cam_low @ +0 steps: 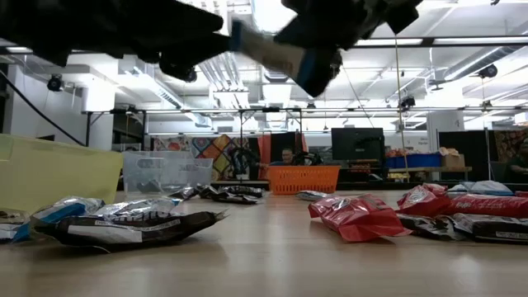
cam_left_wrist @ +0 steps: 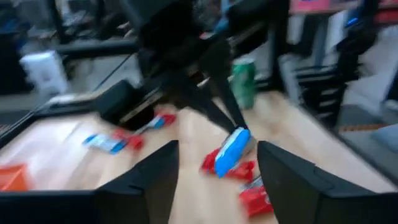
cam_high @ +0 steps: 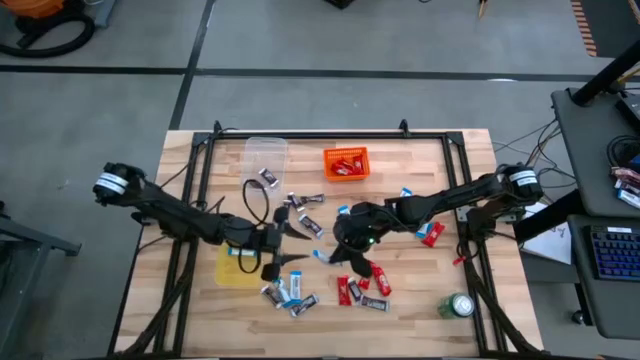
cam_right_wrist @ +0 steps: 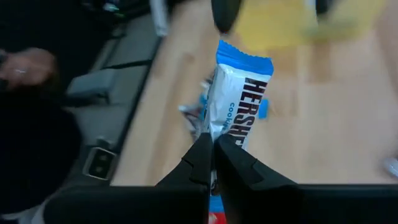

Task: Sort candy
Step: Put the center white candy into the yellow bin

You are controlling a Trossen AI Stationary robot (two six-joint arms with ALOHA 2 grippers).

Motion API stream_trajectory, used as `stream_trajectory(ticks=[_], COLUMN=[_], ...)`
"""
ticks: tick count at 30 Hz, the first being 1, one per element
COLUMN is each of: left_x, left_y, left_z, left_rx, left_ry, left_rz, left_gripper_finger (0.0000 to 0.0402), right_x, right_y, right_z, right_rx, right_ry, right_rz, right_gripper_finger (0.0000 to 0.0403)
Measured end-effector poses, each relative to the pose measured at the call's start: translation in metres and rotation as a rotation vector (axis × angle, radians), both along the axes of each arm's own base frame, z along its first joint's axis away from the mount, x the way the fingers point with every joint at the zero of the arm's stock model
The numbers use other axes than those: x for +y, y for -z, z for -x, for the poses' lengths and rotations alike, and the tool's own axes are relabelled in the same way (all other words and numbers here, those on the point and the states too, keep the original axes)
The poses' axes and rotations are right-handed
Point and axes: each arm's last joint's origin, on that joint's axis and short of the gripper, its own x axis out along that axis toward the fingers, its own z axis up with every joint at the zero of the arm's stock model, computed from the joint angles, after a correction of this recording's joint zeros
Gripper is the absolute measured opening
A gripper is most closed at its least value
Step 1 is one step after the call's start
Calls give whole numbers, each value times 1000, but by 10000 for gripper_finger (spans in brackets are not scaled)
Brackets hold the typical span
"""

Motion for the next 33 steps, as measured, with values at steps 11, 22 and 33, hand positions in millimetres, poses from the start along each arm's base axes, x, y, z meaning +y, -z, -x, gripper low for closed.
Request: stream_trajectory(ticks=[11, 22, 33], left_x=[-12, -12, -5], left_y=[20, 18, -14], left_z=[-28, -27, -1], left_rx=[-66, -37, 155], left_ry=[136, 135, 86], left_rz=[-44, 14, 135], left_gripper_finger=[215, 16, 6], right_x=[1, 1, -5], right_y=[-2, -1, -3], right_z=[-5, -4, -3], right_rx=[-58, -54, -41], right_ry=[-30, -21, 92], right_rz=[-23, -17, 47], right_gripper_finger=[9, 9, 9])
